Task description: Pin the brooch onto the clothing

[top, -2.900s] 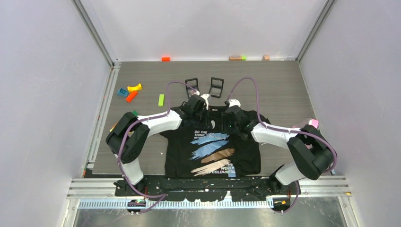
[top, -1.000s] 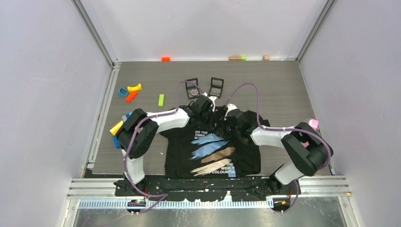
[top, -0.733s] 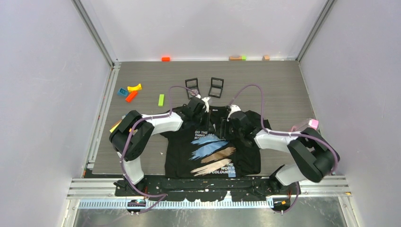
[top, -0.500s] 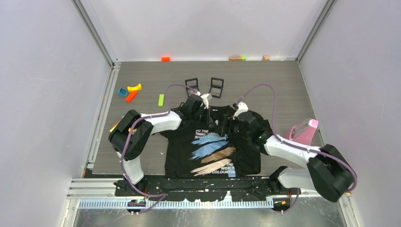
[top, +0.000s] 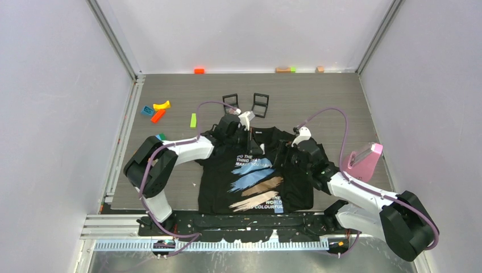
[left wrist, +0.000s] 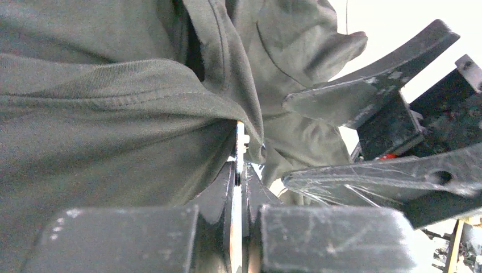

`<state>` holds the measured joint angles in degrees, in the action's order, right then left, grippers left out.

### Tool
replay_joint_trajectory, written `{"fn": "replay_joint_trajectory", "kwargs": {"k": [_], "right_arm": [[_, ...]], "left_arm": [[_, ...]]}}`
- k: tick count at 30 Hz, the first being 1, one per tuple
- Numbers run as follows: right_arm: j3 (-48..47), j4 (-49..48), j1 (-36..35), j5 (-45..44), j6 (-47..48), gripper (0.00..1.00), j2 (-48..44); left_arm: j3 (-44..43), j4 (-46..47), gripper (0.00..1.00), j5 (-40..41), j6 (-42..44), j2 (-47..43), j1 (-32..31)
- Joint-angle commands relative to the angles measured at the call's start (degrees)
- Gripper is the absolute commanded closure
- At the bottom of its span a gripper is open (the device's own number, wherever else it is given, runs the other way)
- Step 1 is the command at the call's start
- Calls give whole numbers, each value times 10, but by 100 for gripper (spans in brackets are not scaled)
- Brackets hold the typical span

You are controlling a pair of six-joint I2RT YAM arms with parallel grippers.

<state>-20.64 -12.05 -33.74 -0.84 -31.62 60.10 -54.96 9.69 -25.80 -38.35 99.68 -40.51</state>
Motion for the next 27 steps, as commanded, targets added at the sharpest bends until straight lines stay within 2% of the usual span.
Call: {"fn": "replay_joint_trajectory", "kwargs": {"k": [1,8,12,27], "right_arm": [[5,-62,11,41,-10,23,-7],[3,-92,11,79,-11,26,17],[-2,-97,11,79,-6,32,34],[-16,-110,11,89,-4,85,105]], "left_arm": [[4,34,100,-28,15,-41,4],[4,30,100,-35,6,-40,5],[3,30,100,-36,6,-39,6],[9,44,100,-42,9,-39,6]]}}
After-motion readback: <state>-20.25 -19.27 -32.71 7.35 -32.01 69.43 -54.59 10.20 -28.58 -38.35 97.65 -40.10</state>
